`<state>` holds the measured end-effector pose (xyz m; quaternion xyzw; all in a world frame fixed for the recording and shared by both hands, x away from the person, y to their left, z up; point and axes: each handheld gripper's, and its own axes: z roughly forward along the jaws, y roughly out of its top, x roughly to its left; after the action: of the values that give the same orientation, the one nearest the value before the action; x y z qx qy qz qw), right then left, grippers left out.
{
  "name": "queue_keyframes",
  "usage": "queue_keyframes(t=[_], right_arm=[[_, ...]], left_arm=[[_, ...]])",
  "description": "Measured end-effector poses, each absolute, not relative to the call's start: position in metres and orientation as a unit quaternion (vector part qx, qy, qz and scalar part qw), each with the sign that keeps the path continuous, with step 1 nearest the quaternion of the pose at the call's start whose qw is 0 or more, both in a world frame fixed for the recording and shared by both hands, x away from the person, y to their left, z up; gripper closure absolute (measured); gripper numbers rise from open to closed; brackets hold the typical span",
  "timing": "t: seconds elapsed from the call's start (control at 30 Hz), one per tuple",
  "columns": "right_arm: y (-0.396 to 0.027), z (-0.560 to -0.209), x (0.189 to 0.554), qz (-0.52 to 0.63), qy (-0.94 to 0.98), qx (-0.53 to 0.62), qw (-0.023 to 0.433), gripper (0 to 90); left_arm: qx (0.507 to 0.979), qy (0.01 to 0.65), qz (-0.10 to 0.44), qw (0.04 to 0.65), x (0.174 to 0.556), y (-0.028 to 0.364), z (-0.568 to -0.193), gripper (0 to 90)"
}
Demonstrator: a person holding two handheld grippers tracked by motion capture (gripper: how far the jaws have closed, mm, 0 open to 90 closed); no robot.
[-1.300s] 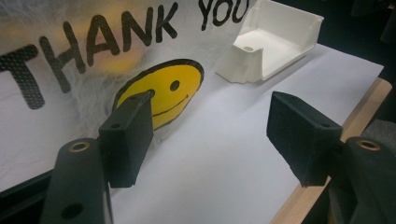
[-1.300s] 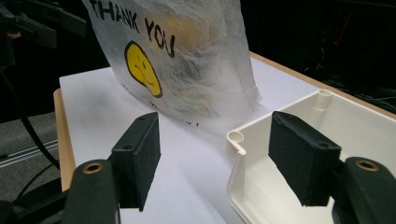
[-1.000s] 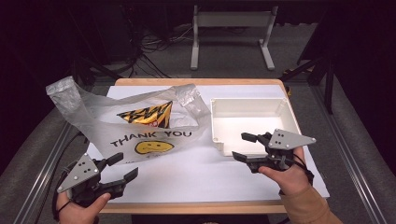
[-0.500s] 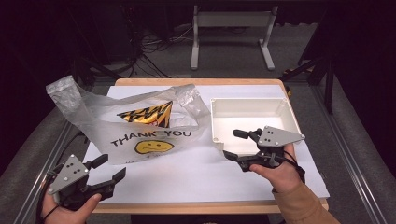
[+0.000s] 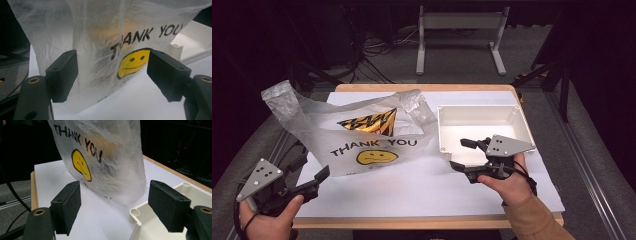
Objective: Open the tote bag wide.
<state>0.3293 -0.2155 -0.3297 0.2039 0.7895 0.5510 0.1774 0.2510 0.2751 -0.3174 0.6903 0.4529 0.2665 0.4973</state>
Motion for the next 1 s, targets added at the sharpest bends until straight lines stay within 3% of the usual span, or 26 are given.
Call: queue_keyframes(t=[0.23,0.47,1.0], right_arm=[[-0.209,-0.325,0.334,0.551,0.791,0.202,0.175,26.0],[-0.201,-0.315,0.337,0.547,0.795,0.194,0.180,24.5],[-0.171,-0.302,0.354,0.541,0.797,0.179,0.202,17.5]], left_arm=[[0.697,0.446,0.271,0.492,0.268,0.274,-0.313,24.1],[0.685,0.430,0.273,0.522,0.285,0.280,-0.313,15.8],[0.676,0.423,0.265,0.542,0.302,0.286,-0.315,17.1]])
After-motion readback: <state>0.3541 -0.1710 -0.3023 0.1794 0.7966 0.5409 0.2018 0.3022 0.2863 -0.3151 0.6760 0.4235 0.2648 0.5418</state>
